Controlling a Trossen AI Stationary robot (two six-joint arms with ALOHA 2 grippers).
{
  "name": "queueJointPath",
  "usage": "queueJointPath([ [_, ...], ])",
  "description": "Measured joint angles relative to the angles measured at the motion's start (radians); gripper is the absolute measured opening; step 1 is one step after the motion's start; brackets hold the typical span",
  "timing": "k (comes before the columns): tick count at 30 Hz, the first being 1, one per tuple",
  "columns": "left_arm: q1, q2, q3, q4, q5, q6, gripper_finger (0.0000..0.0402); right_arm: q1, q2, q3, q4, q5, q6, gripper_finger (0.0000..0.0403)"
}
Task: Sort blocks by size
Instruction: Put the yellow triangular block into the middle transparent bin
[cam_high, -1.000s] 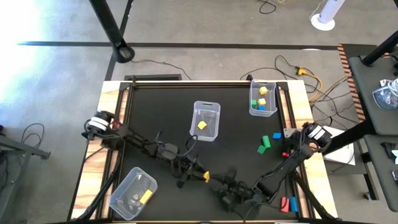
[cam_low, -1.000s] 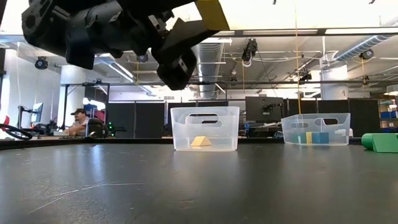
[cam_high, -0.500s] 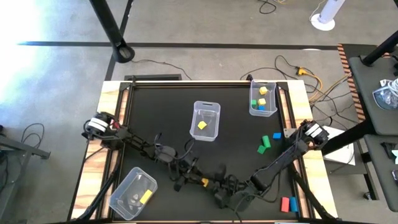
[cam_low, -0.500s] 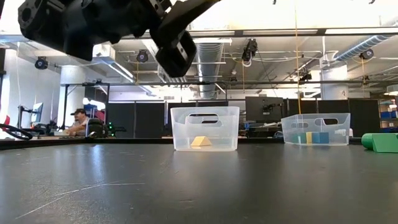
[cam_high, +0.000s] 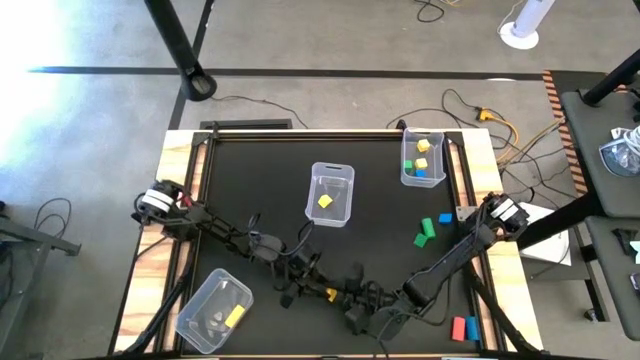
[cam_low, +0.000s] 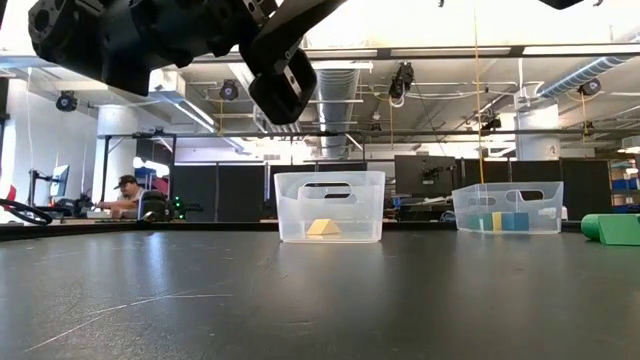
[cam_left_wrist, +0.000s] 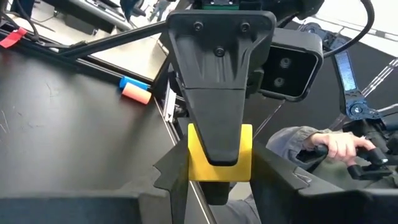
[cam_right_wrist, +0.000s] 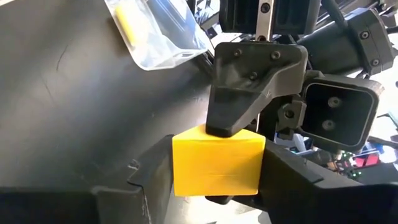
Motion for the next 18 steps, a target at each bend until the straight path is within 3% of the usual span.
queueJointPath([
  [18,0.000,0.000,0.000,-0.015,0.000,0.014,0.0118,0.011,-0.004,0.000,-0.001,-0.002,-0.006,0.0200],
])
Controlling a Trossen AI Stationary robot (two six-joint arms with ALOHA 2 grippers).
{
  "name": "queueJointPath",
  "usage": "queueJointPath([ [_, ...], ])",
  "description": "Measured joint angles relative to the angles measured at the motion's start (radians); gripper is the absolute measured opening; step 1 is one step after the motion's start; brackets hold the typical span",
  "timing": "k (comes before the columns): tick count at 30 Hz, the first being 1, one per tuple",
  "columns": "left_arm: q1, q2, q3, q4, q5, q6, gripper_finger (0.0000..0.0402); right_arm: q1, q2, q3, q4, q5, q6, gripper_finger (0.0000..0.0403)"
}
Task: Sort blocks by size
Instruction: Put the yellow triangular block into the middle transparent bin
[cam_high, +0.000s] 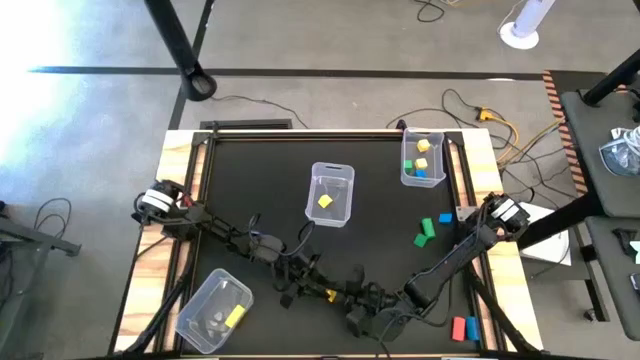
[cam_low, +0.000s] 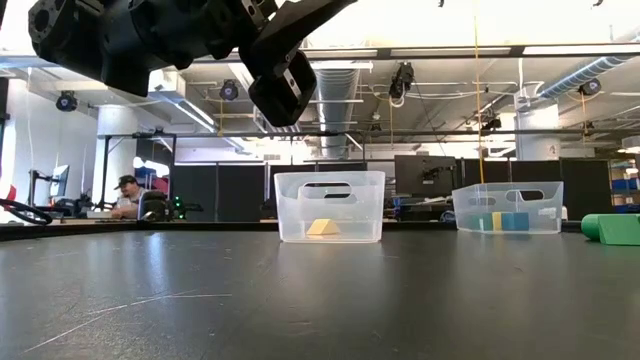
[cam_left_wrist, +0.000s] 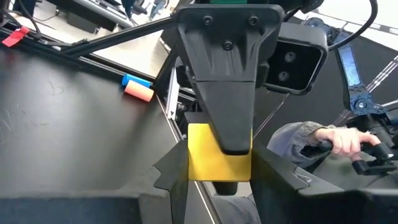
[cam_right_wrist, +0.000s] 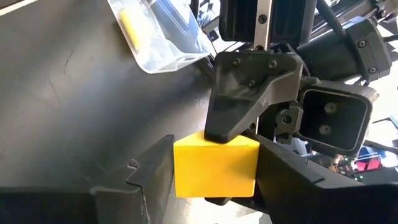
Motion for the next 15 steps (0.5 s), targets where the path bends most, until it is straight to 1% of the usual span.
queueJointPath([
  [8,0.000,-0.001,0.000,-0.005,0.000,0.049,0.0118,0.000,0.000,0.012,-0.027,-0.002,0.005,0.0178],
  [15,0.000,-0.001,0.000,-0.007,0.004,0.054,0.0124,0.000,-0.001,0.013,-0.048,-0.001,0.034,0.0186],
])
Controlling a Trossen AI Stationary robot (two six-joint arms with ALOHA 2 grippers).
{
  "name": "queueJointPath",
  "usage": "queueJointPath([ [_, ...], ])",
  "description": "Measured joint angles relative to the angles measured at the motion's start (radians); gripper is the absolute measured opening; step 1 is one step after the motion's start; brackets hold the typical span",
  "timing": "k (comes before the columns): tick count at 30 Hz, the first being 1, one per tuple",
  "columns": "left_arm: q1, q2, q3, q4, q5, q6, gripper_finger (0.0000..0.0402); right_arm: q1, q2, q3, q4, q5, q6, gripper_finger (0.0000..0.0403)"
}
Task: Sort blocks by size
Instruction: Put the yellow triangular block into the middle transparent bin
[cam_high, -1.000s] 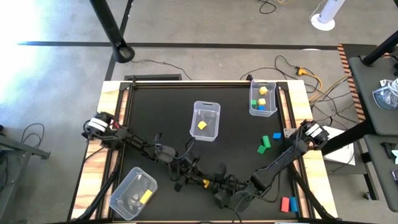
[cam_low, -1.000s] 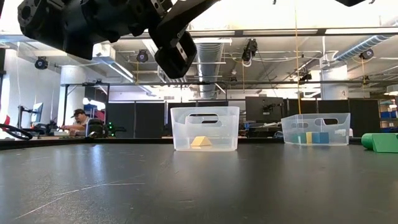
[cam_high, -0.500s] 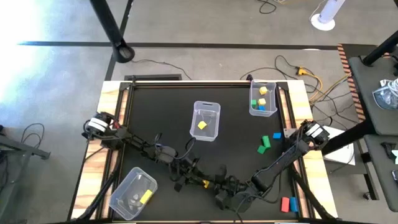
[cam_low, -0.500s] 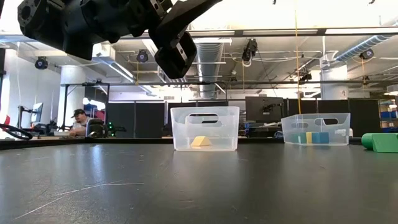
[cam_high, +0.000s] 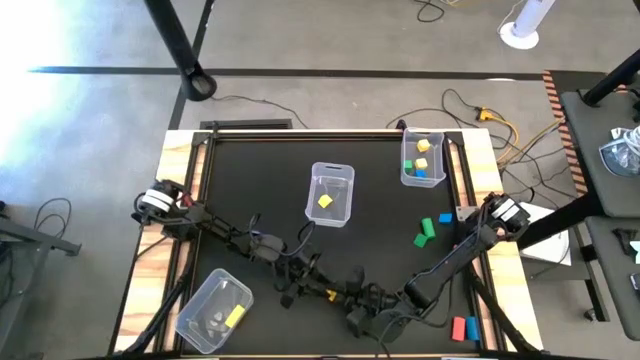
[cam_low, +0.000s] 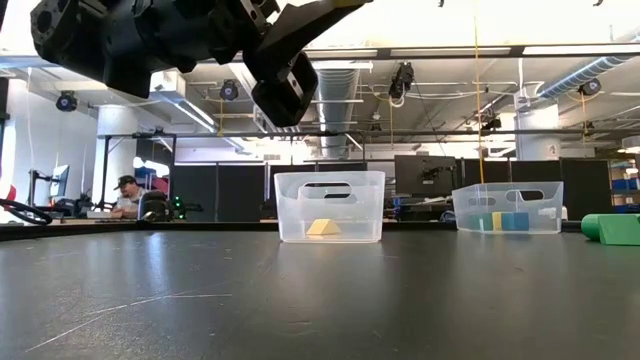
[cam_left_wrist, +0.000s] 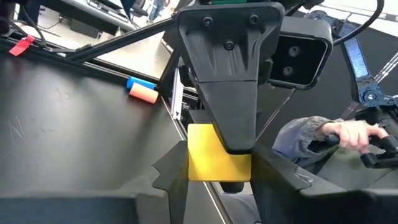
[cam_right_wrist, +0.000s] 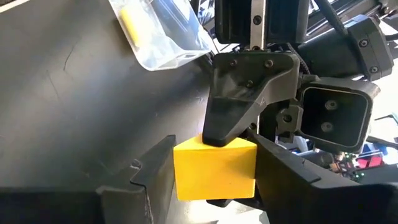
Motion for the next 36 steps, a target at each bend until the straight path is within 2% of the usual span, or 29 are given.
queueJointPath([
  [5,0.001,-0.005,0.000,0.001,0.027,0.063,0.0148,-0.001,0.000,0.012,-0.002,-0.002,0.010,0.0173],
  [9,0.004,-0.047,-0.021,-0.030,0.083,0.192,0.0173,-0.001,-0.001,0.042,-0.011,-0.004,0.016,0.0172],
  [14,0.015,-0.187,-0.148,-0.141,0.080,0.259,0.0182,-0.007,-0.020,0.118,-0.215,-0.001,0.052,0.0180],
  [17,0.003,-0.286,-0.255,-0.124,-0.009,0.302,0.0181,-0.038,-0.058,0.157,-0.313,-0.002,0.090,0.0174],
  [20,-0.023,-0.358,-0.347,-0.100,-0.192,0.372,0.0175,-0.114,-0.099,0.170,-0.367,-0.001,0.109,0.0168],
  [23,-0.036,-0.386,-0.401,-0.019,-0.396,0.444,0.0168,-0.236,-0.132,0.169,-0.423,-0.014,0.128,0.0170],
  [25,-0.035,-0.383,-0.415,0.025,-0.476,0.466,0.0165,-0.338,-0.150,0.169,-0.471,-0.077,0.176,0.0174],
  [28,-0.035,-0.360,-0.421,0.027,-0.528,0.475,0.0162,-0.504,-0.153,0.169,-0.545,-0.265,0.273,0.0176],
  [33,-0.035,-0.272,-0.419,0.023,-0.555,0.472,0.0161,-0.728,-0.080,0.166,-0.551,-0.570,0.454,0.0171],
  [36,-0.035,-0.222,-0.418,0.018,-0.554,0.472,0.0161,-0.812,-0.031,0.166,-0.562,-0.682,0.521,0.0173],
])
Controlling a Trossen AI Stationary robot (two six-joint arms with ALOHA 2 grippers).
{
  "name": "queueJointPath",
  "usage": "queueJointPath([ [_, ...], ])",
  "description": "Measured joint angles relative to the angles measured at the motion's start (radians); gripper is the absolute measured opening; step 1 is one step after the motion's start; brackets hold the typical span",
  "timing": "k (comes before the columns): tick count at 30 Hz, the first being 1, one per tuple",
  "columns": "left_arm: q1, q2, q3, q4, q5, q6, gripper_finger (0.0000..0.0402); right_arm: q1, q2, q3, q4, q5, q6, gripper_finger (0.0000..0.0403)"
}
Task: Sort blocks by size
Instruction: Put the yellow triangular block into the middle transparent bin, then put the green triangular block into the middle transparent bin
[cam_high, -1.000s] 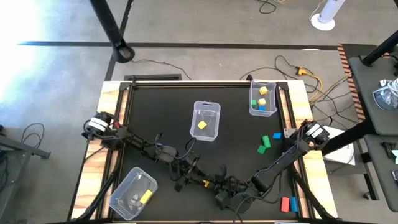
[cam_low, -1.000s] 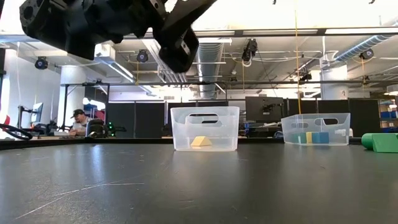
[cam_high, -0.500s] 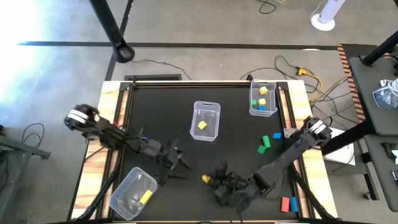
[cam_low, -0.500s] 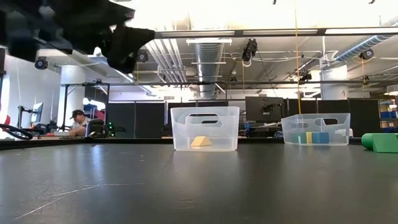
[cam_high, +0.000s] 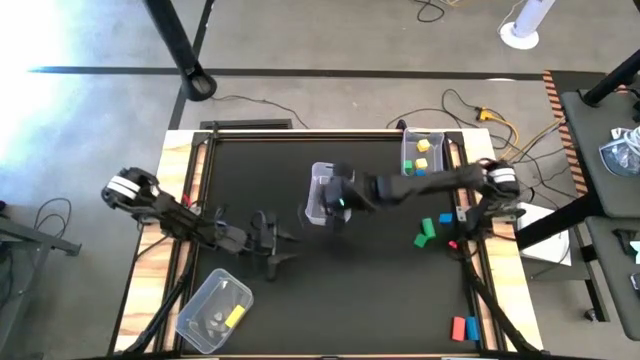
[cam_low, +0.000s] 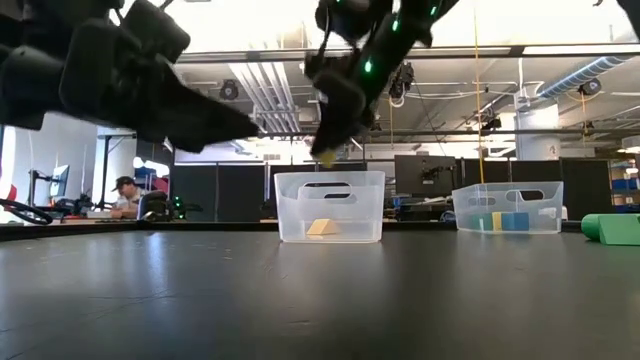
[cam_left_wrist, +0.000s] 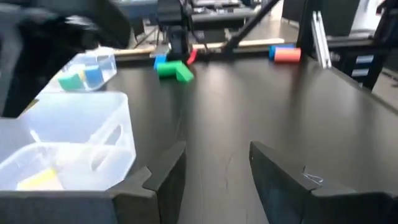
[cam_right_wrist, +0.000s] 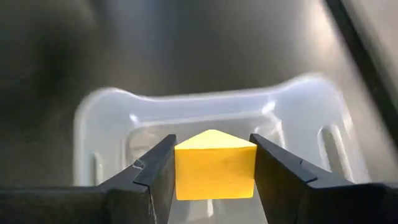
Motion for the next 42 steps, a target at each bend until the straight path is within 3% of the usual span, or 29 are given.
queueJointPath([
  [7,0.000,0.023,-0.015,0.003,-0.001,0.000,0.0161,-0.086,0.043,0.000,-0.045,-0.036,0.049,0.0174],
  [27,-0.001,-0.012,-0.013,-0.001,-0.001,-0.001,0.0161,-0.096,0.192,0.001,-0.060,-0.106,0.030,0.0191],
  [42,-0.001,-0.011,-0.013,0.004,-0.001,-0.001,0.0162,-0.091,0.066,-0.006,-0.075,-0.093,0.044,0.0222],
])
